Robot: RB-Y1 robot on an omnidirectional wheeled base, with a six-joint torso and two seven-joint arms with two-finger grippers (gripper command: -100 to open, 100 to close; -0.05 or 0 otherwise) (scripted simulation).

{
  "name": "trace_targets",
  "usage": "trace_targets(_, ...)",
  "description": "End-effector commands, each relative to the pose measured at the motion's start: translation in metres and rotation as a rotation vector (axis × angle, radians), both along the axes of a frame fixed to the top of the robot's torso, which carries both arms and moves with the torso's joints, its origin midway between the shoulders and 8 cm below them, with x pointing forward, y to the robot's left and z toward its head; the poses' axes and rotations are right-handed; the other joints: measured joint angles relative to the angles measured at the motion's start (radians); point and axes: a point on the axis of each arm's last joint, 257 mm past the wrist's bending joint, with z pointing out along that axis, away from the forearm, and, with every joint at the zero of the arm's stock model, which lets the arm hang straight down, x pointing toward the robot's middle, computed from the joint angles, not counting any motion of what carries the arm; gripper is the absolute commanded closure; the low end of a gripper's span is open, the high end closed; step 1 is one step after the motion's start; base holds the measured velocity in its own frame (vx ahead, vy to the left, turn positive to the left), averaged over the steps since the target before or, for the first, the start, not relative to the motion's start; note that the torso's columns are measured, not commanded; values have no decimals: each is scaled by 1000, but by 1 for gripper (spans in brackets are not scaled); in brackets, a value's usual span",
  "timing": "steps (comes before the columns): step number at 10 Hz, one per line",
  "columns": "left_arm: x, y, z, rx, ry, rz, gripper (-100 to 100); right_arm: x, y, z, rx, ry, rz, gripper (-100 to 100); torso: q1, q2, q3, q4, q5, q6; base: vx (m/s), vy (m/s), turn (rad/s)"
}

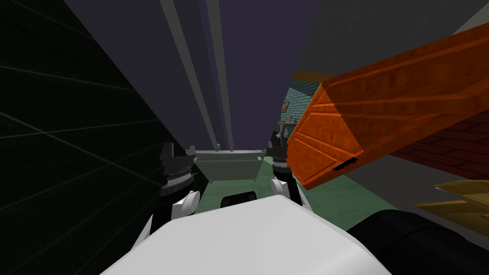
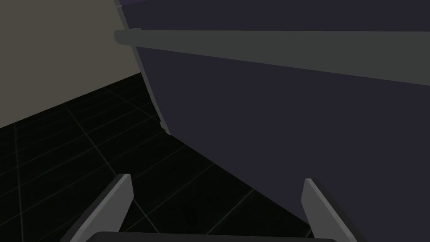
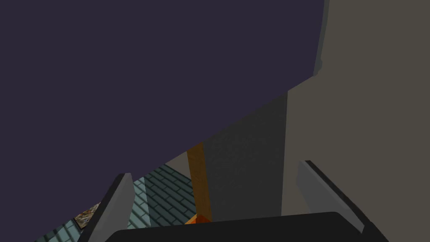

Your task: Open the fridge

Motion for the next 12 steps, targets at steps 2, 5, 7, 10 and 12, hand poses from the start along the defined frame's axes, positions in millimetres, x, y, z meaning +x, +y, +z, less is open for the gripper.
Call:
trace_targets(2,0,0,0,0,0,0,0,0,0,0,0,0,0,0,0,104,-209,105,0,0,0,0,0)
trace_targets(5,0,0,0,0,0,0,0,0,0,0,0,0,0,0,0,322,-644,322,0,0,0,0,0)
trace_targets(7,0,0,0,0,0,0,0,0,0,0,0,0,0,0,0,470,-939,470,0,0,0,0,0)
trace_targets(10,2,-4,-3,34,9,-18,-100,0,0,0,0,0,0,0,0,691,-1382,691,0,0,3,0,-2)
trace_targets(12,7,-9,-11,78,24,-42,-100,0,0,0,0,0,0,0,0,734,-1471,734,0,0,8,3,-10)
